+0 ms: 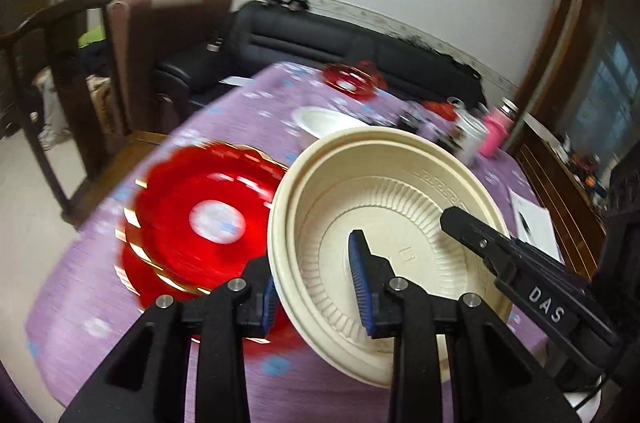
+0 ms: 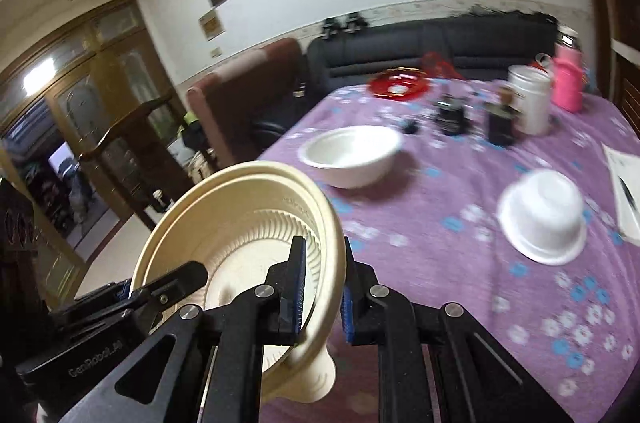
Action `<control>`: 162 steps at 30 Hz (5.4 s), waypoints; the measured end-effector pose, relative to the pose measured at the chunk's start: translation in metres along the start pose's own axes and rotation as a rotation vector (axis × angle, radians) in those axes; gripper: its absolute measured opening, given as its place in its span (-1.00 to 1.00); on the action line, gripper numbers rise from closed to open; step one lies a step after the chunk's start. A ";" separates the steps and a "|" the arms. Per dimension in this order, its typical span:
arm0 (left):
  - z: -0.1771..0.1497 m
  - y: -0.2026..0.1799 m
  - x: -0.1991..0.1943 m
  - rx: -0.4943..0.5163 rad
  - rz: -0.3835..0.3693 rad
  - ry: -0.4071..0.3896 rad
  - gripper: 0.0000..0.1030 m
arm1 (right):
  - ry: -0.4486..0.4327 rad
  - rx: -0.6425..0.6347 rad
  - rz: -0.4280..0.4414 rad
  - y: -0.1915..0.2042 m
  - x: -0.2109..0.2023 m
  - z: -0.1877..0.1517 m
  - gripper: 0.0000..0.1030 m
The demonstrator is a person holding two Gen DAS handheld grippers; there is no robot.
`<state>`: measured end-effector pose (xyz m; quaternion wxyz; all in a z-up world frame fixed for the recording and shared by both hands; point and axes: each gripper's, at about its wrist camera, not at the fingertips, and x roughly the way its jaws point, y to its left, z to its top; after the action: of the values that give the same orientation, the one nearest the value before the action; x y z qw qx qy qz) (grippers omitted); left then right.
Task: Organize plates and bowls
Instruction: 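Carry the beige bowl and lower it onto the red scalloped plate, then open both grippers and lift them away from the beige bowl, then move both grippers to the white bowl on the tablecloth, then close both grippers on the white bowl rim and lift it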
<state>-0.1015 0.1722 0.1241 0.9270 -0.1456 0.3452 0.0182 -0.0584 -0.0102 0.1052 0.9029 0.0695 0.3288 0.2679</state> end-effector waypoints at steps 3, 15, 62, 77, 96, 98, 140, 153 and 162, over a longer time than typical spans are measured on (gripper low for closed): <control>0.016 0.027 -0.001 -0.011 0.042 -0.020 -0.35 | 0.023 -0.018 0.017 0.025 0.021 0.008 -0.66; 0.035 0.095 0.055 -0.043 0.128 0.104 -0.35 | 0.172 -0.022 -0.029 0.062 0.110 0.007 -0.66; -0.027 -0.075 0.018 0.068 -0.203 0.079 0.63 | -0.102 0.567 -0.361 -0.266 -0.047 -0.039 0.12; -0.026 -0.100 0.070 0.085 -0.154 0.175 0.63 | -0.076 0.389 -0.208 -0.217 -0.001 -0.005 0.13; -0.012 -0.018 0.046 -0.021 -0.140 0.108 0.63 | 0.163 0.420 -0.020 -0.154 0.156 0.061 0.14; -0.009 -0.018 0.042 -0.007 -0.154 0.097 0.63 | 0.157 0.439 -0.014 -0.152 0.164 0.066 0.14; 0.166 -0.028 0.304 -0.011 0.109 0.485 0.24 | 0.107 0.549 0.142 -0.167 0.221 0.062 -0.31; 0.172 -0.028 0.232 0.003 0.134 0.347 -0.39 | 0.036 0.519 0.130 -0.152 0.195 0.067 -0.77; 0.160 -0.027 0.119 0.038 0.040 0.183 -0.39 | 0.034 0.494 0.239 -0.108 0.139 0.062 -0.80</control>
<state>0.0939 0.1836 0.1696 0.8937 -0.1221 0.4314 0.0167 0.1168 -0.0245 0.0432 0.8150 0.3215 0.3887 0.2851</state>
